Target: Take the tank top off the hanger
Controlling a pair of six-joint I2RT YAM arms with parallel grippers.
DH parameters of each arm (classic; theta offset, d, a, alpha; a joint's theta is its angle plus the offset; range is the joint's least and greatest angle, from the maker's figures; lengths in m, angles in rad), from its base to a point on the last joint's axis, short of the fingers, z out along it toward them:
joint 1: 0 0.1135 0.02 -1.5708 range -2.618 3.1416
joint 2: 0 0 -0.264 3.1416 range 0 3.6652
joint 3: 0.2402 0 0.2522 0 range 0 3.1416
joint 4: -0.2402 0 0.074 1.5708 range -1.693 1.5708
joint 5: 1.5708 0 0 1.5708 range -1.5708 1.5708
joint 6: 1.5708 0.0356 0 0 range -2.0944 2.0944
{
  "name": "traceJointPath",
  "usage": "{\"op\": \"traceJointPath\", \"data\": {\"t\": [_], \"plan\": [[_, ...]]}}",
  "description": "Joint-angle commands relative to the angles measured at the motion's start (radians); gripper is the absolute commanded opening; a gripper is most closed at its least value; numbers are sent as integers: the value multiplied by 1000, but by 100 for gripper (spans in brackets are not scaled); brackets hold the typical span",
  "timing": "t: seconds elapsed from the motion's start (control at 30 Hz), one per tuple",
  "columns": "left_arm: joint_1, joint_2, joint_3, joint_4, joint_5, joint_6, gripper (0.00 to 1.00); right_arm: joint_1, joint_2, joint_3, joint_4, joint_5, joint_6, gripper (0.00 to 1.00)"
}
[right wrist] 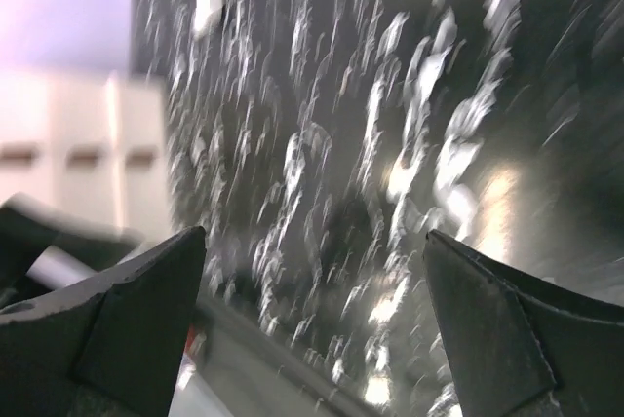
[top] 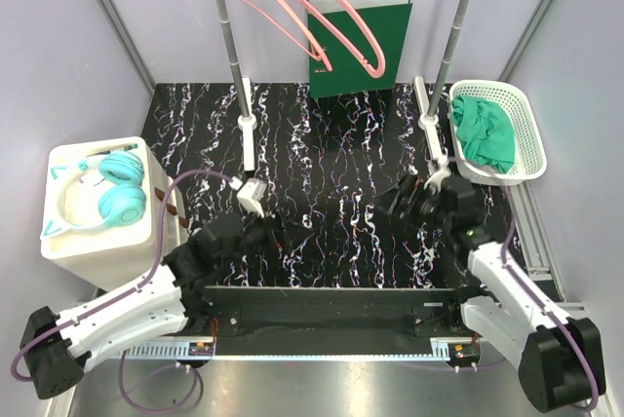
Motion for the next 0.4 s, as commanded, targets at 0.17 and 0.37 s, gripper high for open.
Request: {"op": "traceJointPath", "data": {"t": [0.17,0.37], "plan": [[-3,-154,-401,585,105,-185,89,100,-24,-413,797,-146,337,99],[-5,-322,-579,689,118,-214,91,102,-38,-504,886,-80,338,99]]}}
